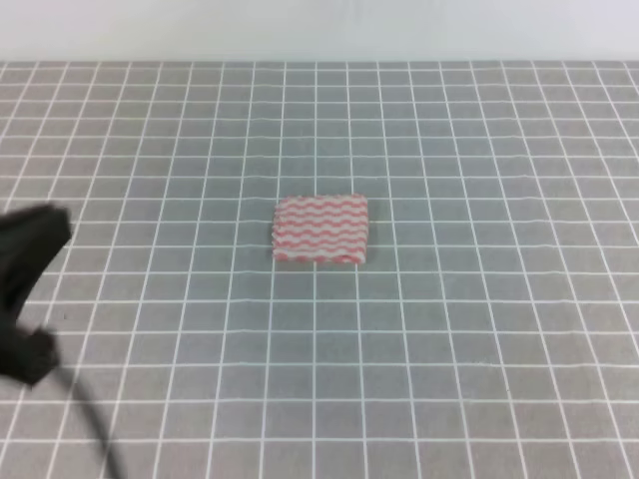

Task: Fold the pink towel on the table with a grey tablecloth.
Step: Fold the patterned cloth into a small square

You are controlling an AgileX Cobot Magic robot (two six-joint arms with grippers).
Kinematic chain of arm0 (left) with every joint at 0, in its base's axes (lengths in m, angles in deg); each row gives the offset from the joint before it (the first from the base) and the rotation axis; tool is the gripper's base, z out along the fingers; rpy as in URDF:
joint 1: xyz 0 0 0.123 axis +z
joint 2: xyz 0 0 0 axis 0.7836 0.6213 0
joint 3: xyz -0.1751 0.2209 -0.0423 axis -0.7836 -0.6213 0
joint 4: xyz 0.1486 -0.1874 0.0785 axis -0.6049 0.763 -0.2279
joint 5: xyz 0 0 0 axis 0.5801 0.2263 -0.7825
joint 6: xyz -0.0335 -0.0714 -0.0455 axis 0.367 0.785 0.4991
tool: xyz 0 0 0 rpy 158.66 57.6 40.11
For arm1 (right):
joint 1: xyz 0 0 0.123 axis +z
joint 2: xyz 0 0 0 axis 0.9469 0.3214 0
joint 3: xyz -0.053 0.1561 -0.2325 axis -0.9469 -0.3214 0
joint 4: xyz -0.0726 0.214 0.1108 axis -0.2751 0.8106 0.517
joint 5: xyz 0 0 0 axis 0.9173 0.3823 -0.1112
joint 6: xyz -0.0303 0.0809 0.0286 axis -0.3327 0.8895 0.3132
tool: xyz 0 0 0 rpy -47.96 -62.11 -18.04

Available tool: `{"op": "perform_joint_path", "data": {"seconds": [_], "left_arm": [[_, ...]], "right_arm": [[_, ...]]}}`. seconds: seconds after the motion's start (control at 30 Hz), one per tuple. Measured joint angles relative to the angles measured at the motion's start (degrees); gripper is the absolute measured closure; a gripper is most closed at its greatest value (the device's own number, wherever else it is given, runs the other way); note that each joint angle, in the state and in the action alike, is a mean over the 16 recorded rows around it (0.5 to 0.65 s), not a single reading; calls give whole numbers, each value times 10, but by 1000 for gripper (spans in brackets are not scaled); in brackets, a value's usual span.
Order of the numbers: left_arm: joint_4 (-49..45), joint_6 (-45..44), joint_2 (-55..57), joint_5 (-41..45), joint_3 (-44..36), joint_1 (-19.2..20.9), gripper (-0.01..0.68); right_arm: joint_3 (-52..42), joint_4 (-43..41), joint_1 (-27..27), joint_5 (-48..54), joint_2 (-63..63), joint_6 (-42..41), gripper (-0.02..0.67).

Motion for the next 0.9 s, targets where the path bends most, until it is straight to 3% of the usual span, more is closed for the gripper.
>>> {"op": "perform_joint_path", "data": {"seconds": [0.43,0.9], "left_arm": [[-88,117,-122,86,-51,0,673],[-161,190,-213,160,-76,0,673]], "right_arm": [[-311,85,0,-153,-259,-100,666],[-472,167,0,-177,-430,-202,666]]}}
